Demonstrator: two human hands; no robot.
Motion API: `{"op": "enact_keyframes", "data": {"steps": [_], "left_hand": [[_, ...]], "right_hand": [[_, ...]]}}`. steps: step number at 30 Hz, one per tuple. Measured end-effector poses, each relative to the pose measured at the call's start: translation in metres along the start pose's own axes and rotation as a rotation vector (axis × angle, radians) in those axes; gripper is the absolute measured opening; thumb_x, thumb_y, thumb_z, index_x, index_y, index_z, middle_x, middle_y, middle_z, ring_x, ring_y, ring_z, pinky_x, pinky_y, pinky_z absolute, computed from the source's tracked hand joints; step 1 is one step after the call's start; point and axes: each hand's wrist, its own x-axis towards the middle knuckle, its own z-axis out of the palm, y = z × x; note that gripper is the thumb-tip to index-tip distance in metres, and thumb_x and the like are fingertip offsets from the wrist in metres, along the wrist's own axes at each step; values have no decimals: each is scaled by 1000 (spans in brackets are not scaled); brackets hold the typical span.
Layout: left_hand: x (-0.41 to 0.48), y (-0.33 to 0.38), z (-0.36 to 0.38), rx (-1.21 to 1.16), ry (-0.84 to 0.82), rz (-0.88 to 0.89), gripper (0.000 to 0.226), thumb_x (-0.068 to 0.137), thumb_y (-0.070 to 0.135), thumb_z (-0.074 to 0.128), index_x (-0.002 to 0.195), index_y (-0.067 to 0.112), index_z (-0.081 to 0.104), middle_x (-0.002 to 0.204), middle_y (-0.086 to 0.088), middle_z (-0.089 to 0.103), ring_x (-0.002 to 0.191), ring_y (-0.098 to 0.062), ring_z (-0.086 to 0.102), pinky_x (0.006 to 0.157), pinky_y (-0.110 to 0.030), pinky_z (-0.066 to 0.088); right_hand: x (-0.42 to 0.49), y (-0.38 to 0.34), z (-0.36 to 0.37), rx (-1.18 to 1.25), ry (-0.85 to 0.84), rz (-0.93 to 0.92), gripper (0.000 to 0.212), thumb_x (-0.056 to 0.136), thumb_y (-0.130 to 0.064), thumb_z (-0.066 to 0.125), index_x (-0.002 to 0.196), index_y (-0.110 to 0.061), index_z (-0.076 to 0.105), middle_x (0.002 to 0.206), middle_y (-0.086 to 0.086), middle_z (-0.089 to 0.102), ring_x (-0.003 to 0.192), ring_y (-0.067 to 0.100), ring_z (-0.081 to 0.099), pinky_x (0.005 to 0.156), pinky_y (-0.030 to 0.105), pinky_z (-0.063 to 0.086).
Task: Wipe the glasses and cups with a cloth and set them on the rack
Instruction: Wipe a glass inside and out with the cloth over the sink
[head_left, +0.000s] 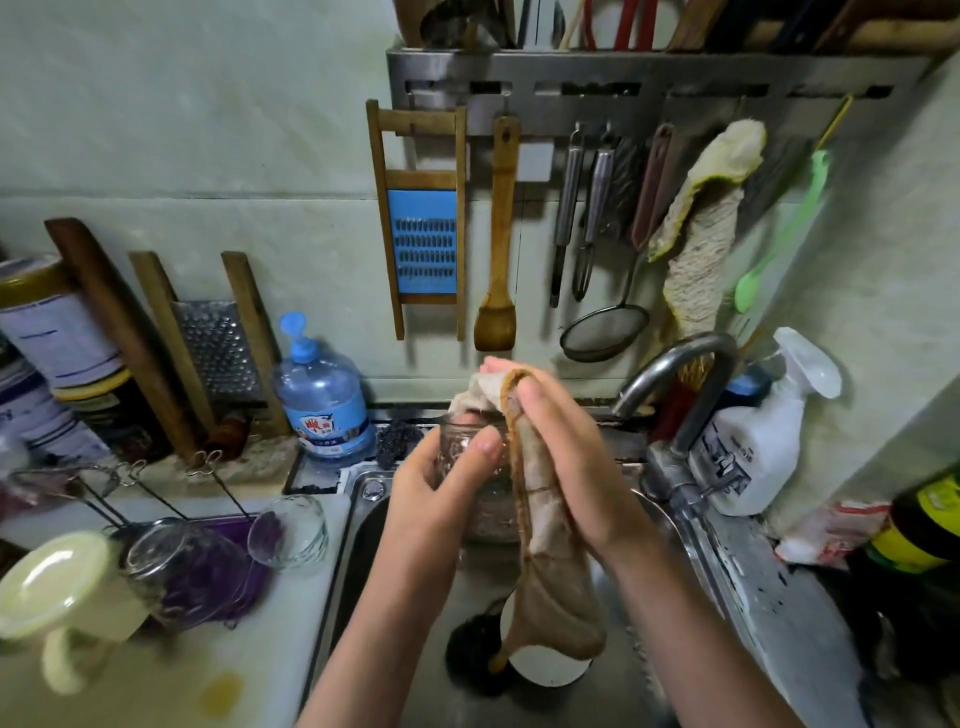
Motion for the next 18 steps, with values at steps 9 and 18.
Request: {"op": "enact_keyframes", "data": {"steps": [9, 18], "left_hand": [[8, -5, -1, 61, 118, 32, 58, 66, 48, 70, 106, 5, 69, 97, -16, 73, 93, -26, 69, 86, -40, 55], [13, 5, -11, 80, -81, -32, 66, 55, 50, 81, 110, 15, 70, 112, -17, 71, 111, -37, 64, 99, -50, 48]], "right_hand": [[-30, 29, 28, -701, 209, -458, 48, 101, -31, 28, 146, -14, 32, 156, 3, 28, 146, 9, 22, 117, 25, 21], [4, 0, 5, 528, 87, 393, 46, 96, -33, 45, 77, -6, 77, 77, 14, 72, 72, 24, 72, 65, 30, 58]]}}
